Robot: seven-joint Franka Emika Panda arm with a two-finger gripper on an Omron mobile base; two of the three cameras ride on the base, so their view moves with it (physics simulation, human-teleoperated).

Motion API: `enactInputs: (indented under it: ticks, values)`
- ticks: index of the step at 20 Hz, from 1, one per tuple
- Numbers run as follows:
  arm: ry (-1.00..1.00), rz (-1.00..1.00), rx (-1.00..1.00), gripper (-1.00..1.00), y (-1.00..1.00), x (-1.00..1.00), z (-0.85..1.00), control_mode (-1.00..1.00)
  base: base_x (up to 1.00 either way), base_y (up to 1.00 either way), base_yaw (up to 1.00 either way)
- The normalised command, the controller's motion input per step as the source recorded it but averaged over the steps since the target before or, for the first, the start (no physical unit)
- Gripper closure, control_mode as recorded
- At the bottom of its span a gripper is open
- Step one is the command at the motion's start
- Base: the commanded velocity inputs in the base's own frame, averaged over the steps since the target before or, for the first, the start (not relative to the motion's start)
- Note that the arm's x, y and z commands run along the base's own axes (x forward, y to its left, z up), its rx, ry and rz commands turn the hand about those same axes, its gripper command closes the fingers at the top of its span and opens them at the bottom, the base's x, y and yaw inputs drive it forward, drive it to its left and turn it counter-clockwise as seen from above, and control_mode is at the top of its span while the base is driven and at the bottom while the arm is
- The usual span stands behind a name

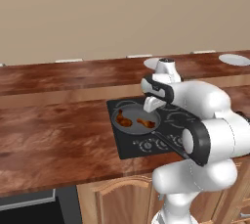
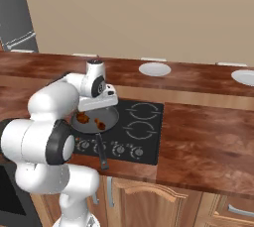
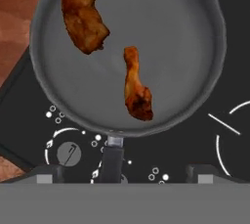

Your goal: Take the chicken drumsticks from the pan and place one on each plate on the dining counter.

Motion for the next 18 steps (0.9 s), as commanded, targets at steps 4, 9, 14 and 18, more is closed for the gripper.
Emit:
enactInputs:
  ticks: [4,9,14,18]
  values:
    - [0.0,0.14,-0.03,-1.0,0.0,0.26,-0.36,-1.0,0.0,0.0,0.0]
    - [-0.01,0.1,-0.01,-1.0,0.08,0.07,-0.33,-1.0,0.0,0.0,0.0]
    - [0.0,0.04,0.0,-1.0,0.12,0.01,-0.32,-1.0,0.0,0.0,0.0]
    - [0.0,0.01,0.0,-1.0,0.13,0.0,-0.31,-1.0,0.0,0.0,0.0]
